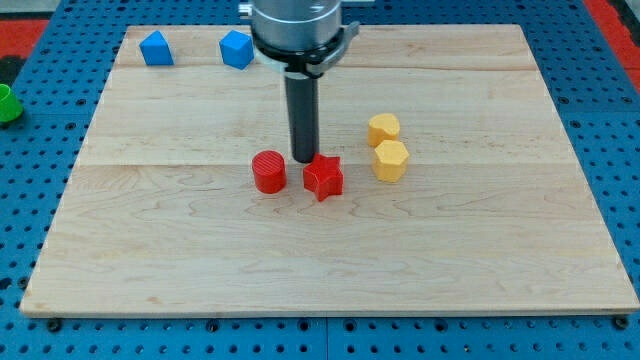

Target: Separate the yellow blocks from each other

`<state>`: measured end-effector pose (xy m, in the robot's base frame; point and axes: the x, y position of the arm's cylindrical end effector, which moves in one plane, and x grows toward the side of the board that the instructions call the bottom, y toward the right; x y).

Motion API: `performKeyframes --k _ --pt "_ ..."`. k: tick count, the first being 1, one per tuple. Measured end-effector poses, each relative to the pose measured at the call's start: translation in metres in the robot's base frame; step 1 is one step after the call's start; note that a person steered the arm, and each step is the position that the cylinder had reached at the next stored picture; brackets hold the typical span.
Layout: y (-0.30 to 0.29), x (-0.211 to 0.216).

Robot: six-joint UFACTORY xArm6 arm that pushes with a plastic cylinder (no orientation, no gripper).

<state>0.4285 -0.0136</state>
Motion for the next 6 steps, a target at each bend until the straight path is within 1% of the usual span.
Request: performKeyframes --k 2,3,4,5,6 --pt "0.064 -0.002" --pt "0.103 0.012" --pt "0.109 0.004" --pt "0.064 -0.036" --pt "0.014 -0.052"
